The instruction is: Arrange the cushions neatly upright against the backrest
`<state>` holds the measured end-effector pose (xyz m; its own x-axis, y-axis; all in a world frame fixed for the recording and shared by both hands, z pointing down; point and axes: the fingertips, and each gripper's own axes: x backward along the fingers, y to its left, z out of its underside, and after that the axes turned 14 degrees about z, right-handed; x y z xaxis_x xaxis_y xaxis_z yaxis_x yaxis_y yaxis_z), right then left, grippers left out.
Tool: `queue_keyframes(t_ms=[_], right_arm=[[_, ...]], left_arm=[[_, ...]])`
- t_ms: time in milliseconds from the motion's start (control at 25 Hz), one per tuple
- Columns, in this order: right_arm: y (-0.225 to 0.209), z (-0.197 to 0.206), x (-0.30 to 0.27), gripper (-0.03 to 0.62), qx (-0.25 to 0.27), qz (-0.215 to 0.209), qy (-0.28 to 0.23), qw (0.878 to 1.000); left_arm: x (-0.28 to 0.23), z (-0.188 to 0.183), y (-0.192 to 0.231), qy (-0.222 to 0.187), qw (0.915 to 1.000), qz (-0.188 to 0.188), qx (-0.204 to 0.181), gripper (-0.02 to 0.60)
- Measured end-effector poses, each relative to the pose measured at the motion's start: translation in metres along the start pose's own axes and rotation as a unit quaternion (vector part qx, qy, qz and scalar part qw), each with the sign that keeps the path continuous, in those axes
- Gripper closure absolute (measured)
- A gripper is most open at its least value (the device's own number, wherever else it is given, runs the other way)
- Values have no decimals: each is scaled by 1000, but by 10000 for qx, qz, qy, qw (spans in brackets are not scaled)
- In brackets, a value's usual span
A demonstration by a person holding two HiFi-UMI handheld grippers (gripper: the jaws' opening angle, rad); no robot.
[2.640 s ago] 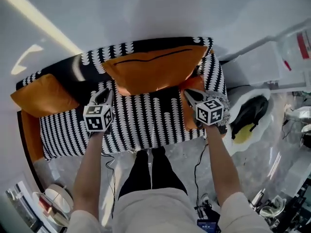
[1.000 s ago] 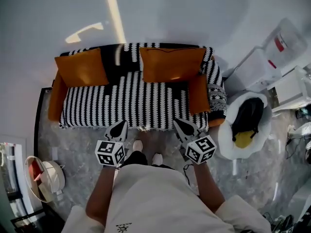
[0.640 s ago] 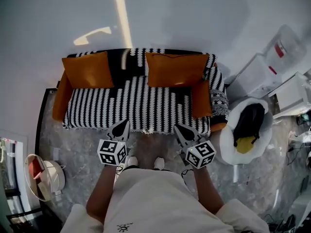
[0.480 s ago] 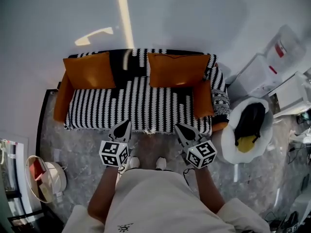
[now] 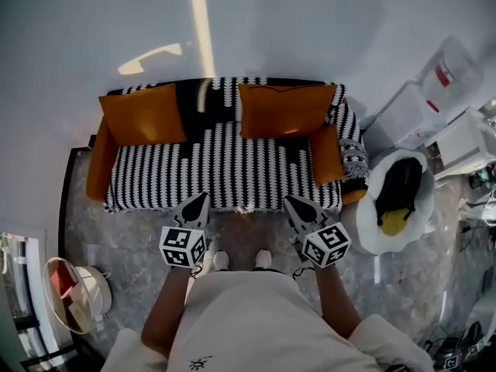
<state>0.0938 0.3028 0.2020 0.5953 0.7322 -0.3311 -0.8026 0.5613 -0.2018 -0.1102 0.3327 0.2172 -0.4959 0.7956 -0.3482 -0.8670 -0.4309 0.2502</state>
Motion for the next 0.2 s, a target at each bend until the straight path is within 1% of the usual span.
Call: queue_keyframes(t_ms=[200], right_arm=[[12, -10, -15, 571, 46, 92, -113, 9999]], left_arm=[[11, -7, 24, -54, 10000, -20, -30, 563]])
